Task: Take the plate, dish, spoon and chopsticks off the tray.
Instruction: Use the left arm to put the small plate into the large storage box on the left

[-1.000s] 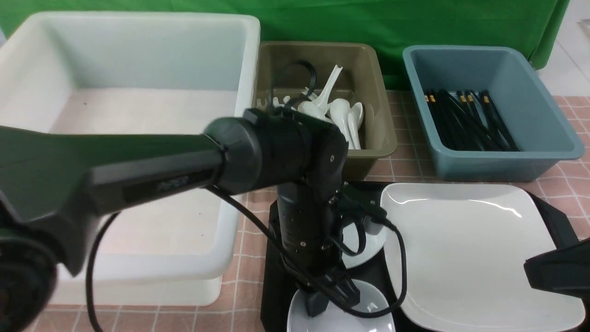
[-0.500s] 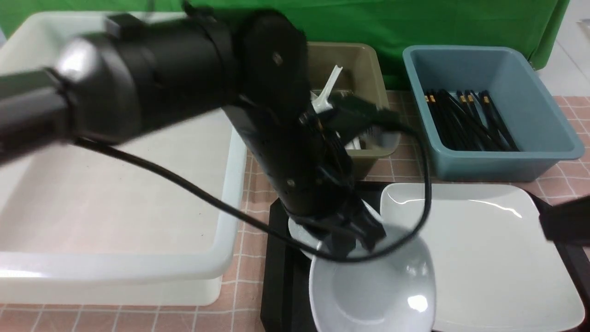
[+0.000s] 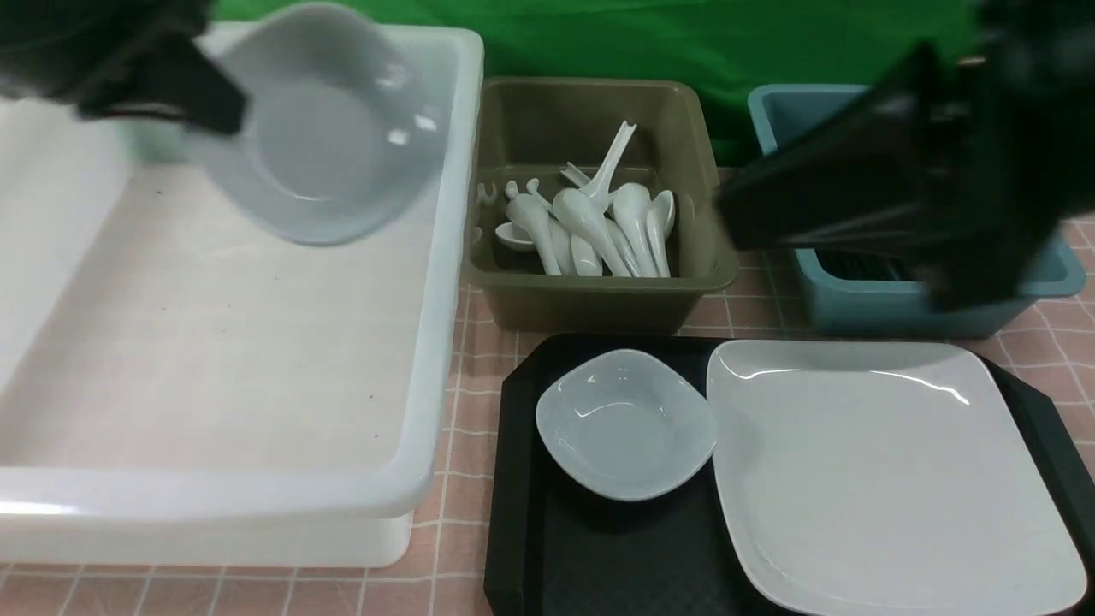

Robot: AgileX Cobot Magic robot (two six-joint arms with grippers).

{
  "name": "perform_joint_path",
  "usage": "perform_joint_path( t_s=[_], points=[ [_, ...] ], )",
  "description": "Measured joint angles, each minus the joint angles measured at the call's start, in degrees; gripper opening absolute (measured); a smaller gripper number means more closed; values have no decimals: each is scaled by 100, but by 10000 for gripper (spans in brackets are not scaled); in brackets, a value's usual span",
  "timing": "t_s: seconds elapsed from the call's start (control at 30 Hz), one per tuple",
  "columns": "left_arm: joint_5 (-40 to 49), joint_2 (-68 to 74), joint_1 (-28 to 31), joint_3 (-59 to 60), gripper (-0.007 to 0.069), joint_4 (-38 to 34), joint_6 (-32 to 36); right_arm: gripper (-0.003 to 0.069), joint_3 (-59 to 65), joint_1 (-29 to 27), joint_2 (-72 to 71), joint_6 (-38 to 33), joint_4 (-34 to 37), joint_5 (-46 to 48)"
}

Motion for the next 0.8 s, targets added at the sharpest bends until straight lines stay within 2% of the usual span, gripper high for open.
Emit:
perform_joint_path(
  t_s=[0.1, 0.17, 0.27, 0.4, 0.5, 0.67, 0.7, 0.73, 0.77, 0.8],
  points=[
    [-465, 0, 576, 858, 11, -240, 104, 30, -354, 316, 483, 499, -531, 0],
    [-881, 0, 724, 1557, 11, -382, 132, 30, -510, 436, 748, 614, -643, -34],
    [-1557, 12, 699, 2579, 11, -795, 209, 30, -615, 528, 1044, 638, -697, -94],
    [-2245, 16, 532, 3342, 17, -1111, 209, 30, -626, 534, 1225, 634, -723, -121],
    [-2648, 23, 337, 3563, 48, -1080, 197, 30, -626, 534, 1259, 634, -737, -131],
    [-2994, 135, -103, 3673, 196, -666, -121, 30, -631, 534, 1258, 634, -737, -156],
    [-3034, 157, -181, 3673, 255, -589, -159, 30, -631, 534, 1258, 634, -737, -149],
    [-3035, 162, -197, 3673, 272, -561, -165, 30, -631, 534, 1258, 634, -737, -142],
    [-3040, 162, -212, 3673, 338, -428, -200, 30, -631, 534, 1258, 634, -737, -128],
    [-3027, 156, -212, 3665, 361, -353, -215, 30, -631, 534, 1253, 634, -737, -115]
  ],
)
